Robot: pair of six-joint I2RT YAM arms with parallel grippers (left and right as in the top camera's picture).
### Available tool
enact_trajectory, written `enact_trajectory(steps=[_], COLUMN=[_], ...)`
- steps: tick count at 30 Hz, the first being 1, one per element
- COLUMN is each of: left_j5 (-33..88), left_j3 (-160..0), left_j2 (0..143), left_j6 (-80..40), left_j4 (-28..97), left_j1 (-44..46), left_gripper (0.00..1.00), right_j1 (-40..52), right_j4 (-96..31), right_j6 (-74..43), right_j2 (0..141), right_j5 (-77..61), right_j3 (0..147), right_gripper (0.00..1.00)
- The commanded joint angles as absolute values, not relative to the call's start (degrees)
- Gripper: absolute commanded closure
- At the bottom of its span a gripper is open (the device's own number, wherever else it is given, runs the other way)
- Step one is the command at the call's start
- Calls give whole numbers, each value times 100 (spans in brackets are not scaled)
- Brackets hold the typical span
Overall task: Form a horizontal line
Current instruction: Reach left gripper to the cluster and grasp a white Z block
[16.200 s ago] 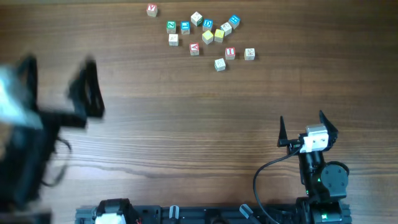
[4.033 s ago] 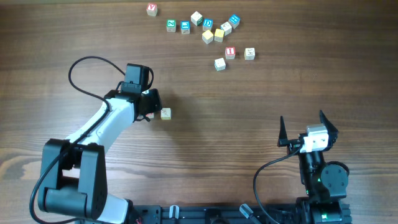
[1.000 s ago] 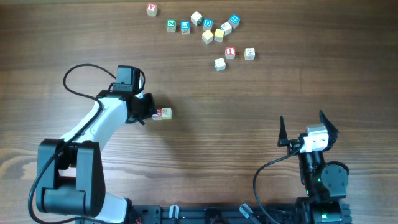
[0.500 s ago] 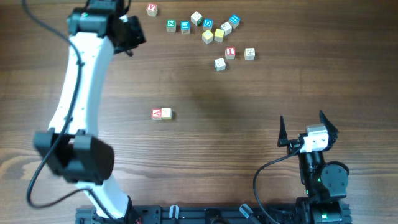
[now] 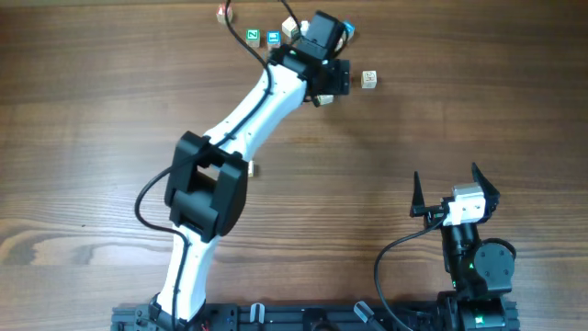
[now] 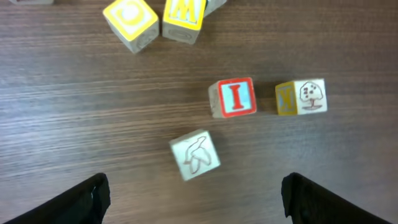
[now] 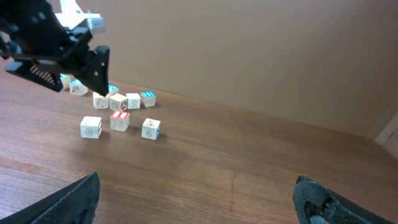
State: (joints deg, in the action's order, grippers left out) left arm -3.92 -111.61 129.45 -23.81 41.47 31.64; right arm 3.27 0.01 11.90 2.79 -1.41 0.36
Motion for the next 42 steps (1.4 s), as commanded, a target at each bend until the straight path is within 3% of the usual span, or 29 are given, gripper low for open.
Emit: enact_trajectory(steps=[1,3,6,9,14,19,22,24,29,32,35,38,42], left_j5=[-657,-661,-720,-722,-720,-742,-869,-864,-867,-864,-864,-862,-867], left_j3=[-11170,-11170,-11170,-11170,-11172,-11170,-11172,-11172,-11177,-11179,-11179,-11177,-11177], left_j2=[13351,13500,13618,13788,13856,13856,13856,13854,13812,13810,13581,12881,11605], left_j6=[-2755,-2753,-2755,-2753,-2749,-2749,-2746,-2746,-2746,-2746,-2722,-2727,-2394], left_j4=[3898,3743,3638,3555,3553,3680,3612,3551,3485,3485,3562,4104,5452], left_j1=[3299,3317,3310,3312,3284,3256,3227,3203,3197,3199,3197,3155,2877], left_gripper=[11,16,35,39,62,66,57,64,64,72,74,80,81], right_j1=[314,314,314,314,314,314,314,314,314,314,314,314,314], right_j4=[27,27,27,27,27,27,27,27,27,27,27,27,27], right_j6=[1223,1223,1221,1221,1219,1221,1221,1221,1221,1221,1223,1223,1223], right_j2=[252,252,252,252,252,252,252,252,252,252,252,252,252], right_j5=[-132,-132,-132,-132,-132,-132,-132,-132,-132,-132,-132,-132,-132], right_j3=[30,30,30,30,30,30,30,30,30,30,30,30,30], right_gripper=[0,0,0,0,0,0,0,0,0,0,0,0,0])
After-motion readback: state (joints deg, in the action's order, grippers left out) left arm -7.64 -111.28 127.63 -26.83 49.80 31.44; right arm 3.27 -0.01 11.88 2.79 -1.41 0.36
